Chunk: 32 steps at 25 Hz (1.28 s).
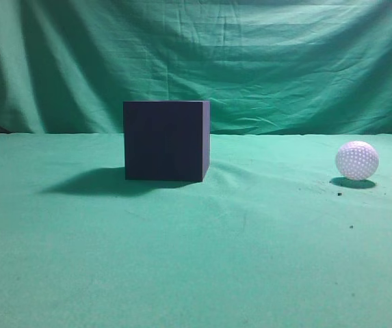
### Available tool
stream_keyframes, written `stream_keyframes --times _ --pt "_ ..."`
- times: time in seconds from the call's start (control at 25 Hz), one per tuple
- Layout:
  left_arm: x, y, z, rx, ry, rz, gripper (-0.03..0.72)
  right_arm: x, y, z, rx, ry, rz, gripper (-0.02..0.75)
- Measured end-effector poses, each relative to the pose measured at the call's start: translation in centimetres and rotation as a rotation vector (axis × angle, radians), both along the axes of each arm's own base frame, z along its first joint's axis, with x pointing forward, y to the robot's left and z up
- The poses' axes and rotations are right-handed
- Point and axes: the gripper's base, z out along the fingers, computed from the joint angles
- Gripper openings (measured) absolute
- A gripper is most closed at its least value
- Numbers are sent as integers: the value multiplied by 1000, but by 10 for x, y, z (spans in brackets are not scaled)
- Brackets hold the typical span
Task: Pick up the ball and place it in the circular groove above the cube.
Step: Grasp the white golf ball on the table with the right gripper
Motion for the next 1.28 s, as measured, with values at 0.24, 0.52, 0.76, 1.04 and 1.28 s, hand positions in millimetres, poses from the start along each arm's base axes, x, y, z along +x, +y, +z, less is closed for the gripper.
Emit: stream_keyframes --times 0.24,0.52,0.76,1.04,1.28 --pt "0 0 0 0 0 0 0 0 1 33 20 23 14 47" --pt "0 0 0 0 0 0 0 39 4 61 48 245 23 47" --pt "0 0 0 0 0 0 0 81 10 69 -152 560 102 0" --pt "0 0 0 0 0 0 0 142 38 71 -366 948 354 0" --pt "0 0 0 0 0 0 0 183 80 48 -520 1065 489 0"
